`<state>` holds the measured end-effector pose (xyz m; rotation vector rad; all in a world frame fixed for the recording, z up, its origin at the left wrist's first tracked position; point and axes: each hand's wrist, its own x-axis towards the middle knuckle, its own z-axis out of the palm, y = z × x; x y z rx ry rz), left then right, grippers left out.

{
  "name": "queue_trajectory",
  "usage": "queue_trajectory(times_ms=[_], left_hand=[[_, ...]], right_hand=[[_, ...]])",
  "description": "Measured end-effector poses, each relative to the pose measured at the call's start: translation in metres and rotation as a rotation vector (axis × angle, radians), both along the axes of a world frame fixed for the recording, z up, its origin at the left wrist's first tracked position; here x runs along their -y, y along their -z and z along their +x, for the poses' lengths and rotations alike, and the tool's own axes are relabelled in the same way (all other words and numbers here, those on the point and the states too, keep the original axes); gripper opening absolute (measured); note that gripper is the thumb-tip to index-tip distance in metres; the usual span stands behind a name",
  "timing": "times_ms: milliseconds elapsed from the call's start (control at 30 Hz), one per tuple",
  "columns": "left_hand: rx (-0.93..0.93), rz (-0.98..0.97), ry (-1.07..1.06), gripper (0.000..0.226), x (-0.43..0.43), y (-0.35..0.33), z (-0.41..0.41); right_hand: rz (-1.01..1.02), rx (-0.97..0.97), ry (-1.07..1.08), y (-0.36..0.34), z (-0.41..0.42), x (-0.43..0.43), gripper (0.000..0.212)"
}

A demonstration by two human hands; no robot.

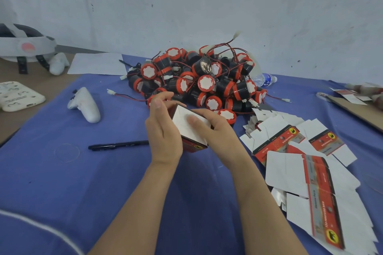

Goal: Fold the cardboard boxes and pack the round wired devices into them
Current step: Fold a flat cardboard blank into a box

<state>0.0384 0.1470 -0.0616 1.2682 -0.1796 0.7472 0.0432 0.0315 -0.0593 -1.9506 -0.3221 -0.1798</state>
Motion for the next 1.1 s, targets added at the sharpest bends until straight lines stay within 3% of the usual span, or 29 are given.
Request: queue_trajectory(times_ms=[100,167,267,400,467,533,633,733,967,1100], left_hand=[[0.024,0.016,-0.014,0.040,0.001,-0.001,-0.003],[0.047,0.013,-0.030,0.037,0.002,0.000,-0.002],[0.035,0.133,-0.079,0.036,0.001,0.002,0.000],[-0.129,0.296,-0.052,0.057,0.005,0.006,0.004],[-0.326,0.166,0.111,0.056,0.005,0.002,0.008],[-0.466,-0.104,0.441,0.053,0.002,-0.003,0.009],[-0.434,-0.195,0.607,0.047,-0.002,-0.002,0.008],[-0.404,-0.096,0.546,0.031,0.000,0.002,0.008],[-0.457,-0.095,0.432,0.016,0.006,-0.001,0.001],[-0.183,0.138,0.152,0.007,0.001,0.001,0.001]], right_hand=[[0.205,-0.028,0.096,-0.003,-0.002,-0.006,0.034],[0.425,-0.210,0.182,-0.006,-0.004,-0.007,0.040],[0.473,-0.429,0.164,-0.004,-0.008,-0.006,0.052],[0.717,-0.318,0.152,-0.011,-0.009,-0.006,0.037],[0.701,-0.165,0.163,-0.016,-0.010,-0.004,0.025],[0.623,-0.001,0.194,-0.016,-0.013,-0.004,0.027],[0.518,0.092,0.272,-0.013,-0.016,-0.009,0.027],[0.514,0.101,0.366,-0.011,-0.017,-0.014,0.031],[0.555,0.103,0.380,-0.006,-0.014,-0.012,0.039],[0.495,0.062,0.296,-0.006,-0.010,-0.007,0.027]])
